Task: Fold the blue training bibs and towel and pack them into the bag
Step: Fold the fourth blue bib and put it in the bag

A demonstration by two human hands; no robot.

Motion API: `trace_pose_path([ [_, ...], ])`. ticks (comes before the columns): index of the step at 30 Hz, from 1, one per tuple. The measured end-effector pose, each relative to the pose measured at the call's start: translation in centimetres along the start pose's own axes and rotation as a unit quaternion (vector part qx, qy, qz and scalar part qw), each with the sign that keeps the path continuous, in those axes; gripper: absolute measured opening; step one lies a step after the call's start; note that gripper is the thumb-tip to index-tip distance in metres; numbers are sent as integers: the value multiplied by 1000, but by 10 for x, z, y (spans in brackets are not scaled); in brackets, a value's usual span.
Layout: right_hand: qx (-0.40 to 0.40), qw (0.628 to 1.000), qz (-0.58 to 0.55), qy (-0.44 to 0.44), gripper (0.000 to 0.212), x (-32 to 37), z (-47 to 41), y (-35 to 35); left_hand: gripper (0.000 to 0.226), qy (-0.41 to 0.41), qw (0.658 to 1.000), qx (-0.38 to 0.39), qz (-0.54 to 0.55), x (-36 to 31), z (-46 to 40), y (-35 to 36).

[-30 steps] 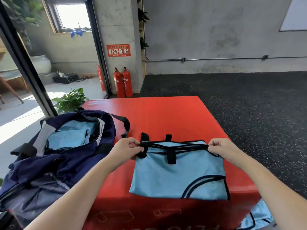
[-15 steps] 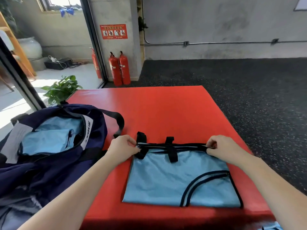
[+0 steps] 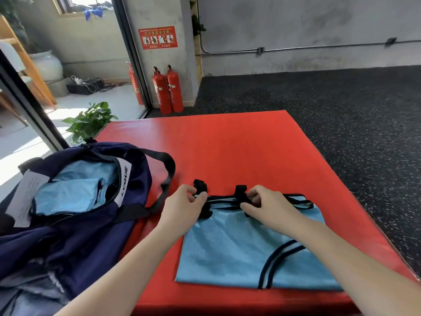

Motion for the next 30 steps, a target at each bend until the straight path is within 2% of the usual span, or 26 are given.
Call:
trace_pose_path([
  [4,-24,996,-88,-19,49,6,-4,-6,30,24,989,-41,141,-6,3,2],
  [6,-12,992,-119,-30,59,7,-6,-7,32,68,985,-34,153,-13,7,6],
  [7,-7,993,-117,-34,63,6,-7,-6,35,102,987,-26,125,-14,8,8],
  [9,7,995,-88,-41,69,3,-9,-4,33,190,982,-9,3,-16,7,15],
  [11,17,998,-32,-52,70,-2,-9,-2,29,251,958,12,-138,-11,6,24],
  [13,5,997,39,-63,65,-7,-10,-2,27,245,949,18,-197,-6,2,28],
  [15,-28,992,102,-64,54,-13,-11,-7,23,241,949,-3,-202,-6,-5,25],
  [19,-67,978,188,-56,20,-23,-14,-22,18,235,946,-28,-220,-7,-19,19],
  [25,-68,982,173,-33,17,-40,-16,-35,17,247,939,-58,-232,-5,-25,24],
  [30,-59,988,144,-26,16,-47,-13,-43,15,214,960,-35,-176,-11,-25,33],
])
Point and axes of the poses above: each hand's wrist, its own z-axis away from the middle knuckle, its own y-axis out of the palm, x = y × z, the point moved 5 cm from there along -z, towards the middle knuckle, and after that the axes turned 4 degrees about z, right-handed, at the moved point
